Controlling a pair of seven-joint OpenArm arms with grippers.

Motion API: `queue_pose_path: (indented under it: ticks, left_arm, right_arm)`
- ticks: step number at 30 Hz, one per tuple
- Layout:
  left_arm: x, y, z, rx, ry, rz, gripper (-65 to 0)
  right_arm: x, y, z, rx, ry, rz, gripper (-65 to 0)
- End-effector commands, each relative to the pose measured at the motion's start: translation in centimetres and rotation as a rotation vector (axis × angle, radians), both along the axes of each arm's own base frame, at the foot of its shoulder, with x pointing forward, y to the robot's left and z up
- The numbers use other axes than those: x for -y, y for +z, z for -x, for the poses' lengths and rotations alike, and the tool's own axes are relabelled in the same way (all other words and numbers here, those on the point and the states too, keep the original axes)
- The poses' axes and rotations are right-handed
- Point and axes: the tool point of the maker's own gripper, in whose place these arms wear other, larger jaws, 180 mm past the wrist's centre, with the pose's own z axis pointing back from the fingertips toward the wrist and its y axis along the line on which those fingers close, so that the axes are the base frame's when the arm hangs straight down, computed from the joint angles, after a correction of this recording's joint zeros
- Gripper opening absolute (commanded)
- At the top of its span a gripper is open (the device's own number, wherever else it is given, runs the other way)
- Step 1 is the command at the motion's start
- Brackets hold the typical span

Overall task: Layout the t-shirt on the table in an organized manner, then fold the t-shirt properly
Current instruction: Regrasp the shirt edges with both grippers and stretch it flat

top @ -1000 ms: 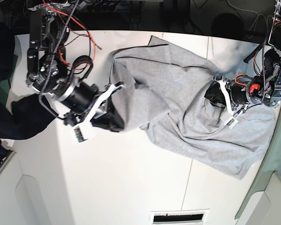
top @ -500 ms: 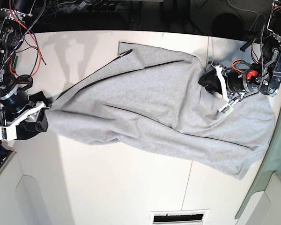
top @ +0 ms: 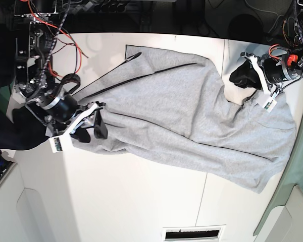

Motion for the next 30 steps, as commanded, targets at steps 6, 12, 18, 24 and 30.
queue_pose_path:
  ticks: [6,12,18,24,30]
  left_arm:
    - [3.6,3.4,-2.5,0.158,0.004,0.124,-47.5]
    - [6.4,1.1,-3.8,0.146,0.062,0.171,-56.0]
    - [4.3,-5.2,-2.6,-0.010,0.108,-0.018,-59.5]
    - [-3.2,-6.6,-3.8,-0.052,0.204,-0.237,-59.5]
    - [-9.2,-4.6,-6.0,-0.020,0.231,-0.374,-59.4]
  right_arm:
    - [-3.1,-2.0,-4.0,-0.014,0.068,0.045,-59.3]
    - [-4.2,-2.2,-7.2,-0.015,0.110,0.143,-65.0]
    - [-1.7,-4.6,-7.5,-0.077,0.105,0.258,-65.0]
    - [2.1,-8.6,-4.0,-0.219,0.093,0.309,-65.0]
    - [0.8,-11.2,2.0,-0.370,0.154,0.142,-65.0]
